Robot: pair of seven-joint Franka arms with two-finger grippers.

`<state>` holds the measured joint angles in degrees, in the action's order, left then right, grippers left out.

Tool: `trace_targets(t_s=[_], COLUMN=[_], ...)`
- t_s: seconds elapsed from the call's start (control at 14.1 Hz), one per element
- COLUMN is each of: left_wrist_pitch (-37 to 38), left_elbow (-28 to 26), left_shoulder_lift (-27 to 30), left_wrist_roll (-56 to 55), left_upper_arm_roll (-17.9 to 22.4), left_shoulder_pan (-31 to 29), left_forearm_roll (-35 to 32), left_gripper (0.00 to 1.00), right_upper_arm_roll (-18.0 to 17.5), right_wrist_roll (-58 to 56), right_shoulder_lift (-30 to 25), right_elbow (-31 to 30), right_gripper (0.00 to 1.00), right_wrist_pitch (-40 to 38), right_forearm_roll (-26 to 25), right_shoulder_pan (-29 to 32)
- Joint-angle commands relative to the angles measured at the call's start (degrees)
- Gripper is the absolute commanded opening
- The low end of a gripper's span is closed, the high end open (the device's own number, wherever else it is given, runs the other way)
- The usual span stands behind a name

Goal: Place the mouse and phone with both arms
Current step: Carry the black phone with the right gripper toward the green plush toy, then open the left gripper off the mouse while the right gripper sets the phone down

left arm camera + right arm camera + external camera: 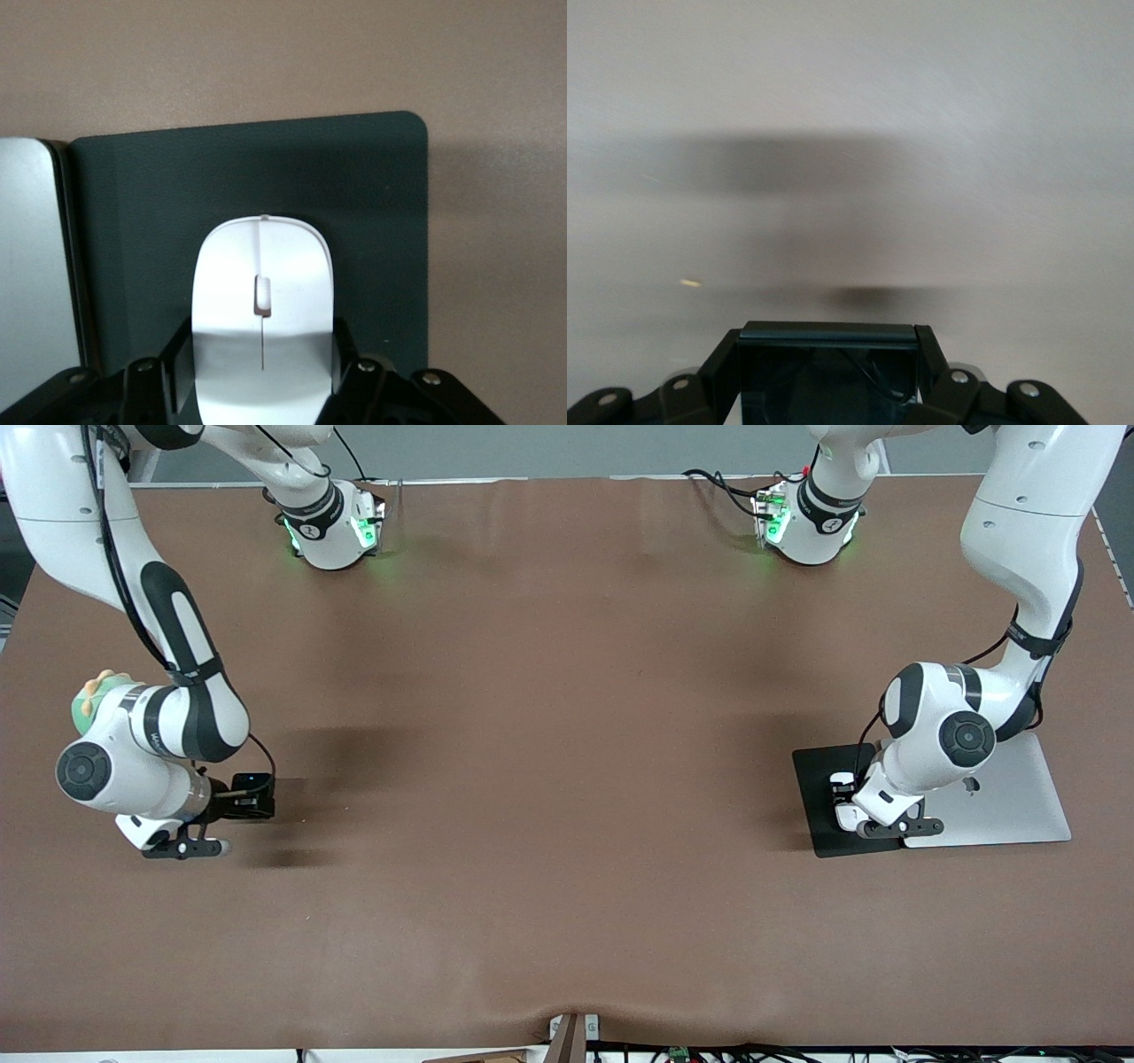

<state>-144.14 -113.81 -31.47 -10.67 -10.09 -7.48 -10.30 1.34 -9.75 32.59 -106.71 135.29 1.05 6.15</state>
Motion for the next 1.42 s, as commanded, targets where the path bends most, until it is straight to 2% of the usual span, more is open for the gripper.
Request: trace_targets(t_s=[0.0,0.14,0.57,0.64,0.71,0.78,0.85,0.92,1.14,1.35], left_wrist_pitch=[-0.6,-0.6,-0.6,-0.6,-0.6,-0.6,-0.6,-0.5,-0.4,1.7], left_elbow=[1.6,1.6,1.7,1.8,2.2,2.3,2.4,2.4,2.4,2.4], left_shoulder_lift=[-1.4,-1.4,-1.9,-2.0,-2.1,-2.2,-2.4,-2.2,-1.1,2.3], left_wrist_roll=[0.5,0.6,1.7,1.7,1.7,1.7,1.6,1.4,0.9,1.0], left_upper_arm_roll=[-0.2,-0.2,-0.2,-0.2,-0.2,-0.2,-0.2,-0.2,-0.5,-1.0], left_shoulder_pan=[-0.4,-0.4,-1.1,-1.1,-1.1,-1.1,-1.1,-1.1,-0.6,-0.5], left_forearm_roll=[-1.8,-1.8,-1.8,-1.8,-1.8,-1.8,-1.7,-1.7,-1.7,-1.7], left_gripper=[0.42,0.42,0.44,0.47,0.55,0.79,1.00,1.00,1.00,1.00], right_upper_arm_roll=[-1.3,-1.3,-1.3,-1.3,-1.3,-1.3,-1.3,-1.3,-1.5,-1.5], right_wrist_roll=[-3.1,-4.7,-8.2,-8.2,-8.1,-8.1,-8.0,-7.7,-7.4,-4.5], right_shoulder_lift=[-4.0,-3.8,-4.2,-4.6,-4.9,-5.0,-4.9,-5.0,-8.2,-12.2], right_elbow=[-8.1,-11.1,-13.7,-14.2,-14.9,-15.3,-15.2,-15.2,-14.8,-12.0], right_gripper=[0.00,0.00,0.00,0.00,0.01,0.11,0.54,1.00,1.00,1.00], right_wrist_pitch=[6.2,11.1,11.1,11.1,11.1,11.0,10.8,10.7,9.1,4.3], right_forearm_roll=[-0.3,-0.4,-0.6,-0.6,-0.6,-0.6,-0.6,-0.6,-0.6,-0.6], right_shoulder_pan=[3.9,5.5,9.0,9.6,9.9,10.3,10.4,10.4,9.5,5.8])
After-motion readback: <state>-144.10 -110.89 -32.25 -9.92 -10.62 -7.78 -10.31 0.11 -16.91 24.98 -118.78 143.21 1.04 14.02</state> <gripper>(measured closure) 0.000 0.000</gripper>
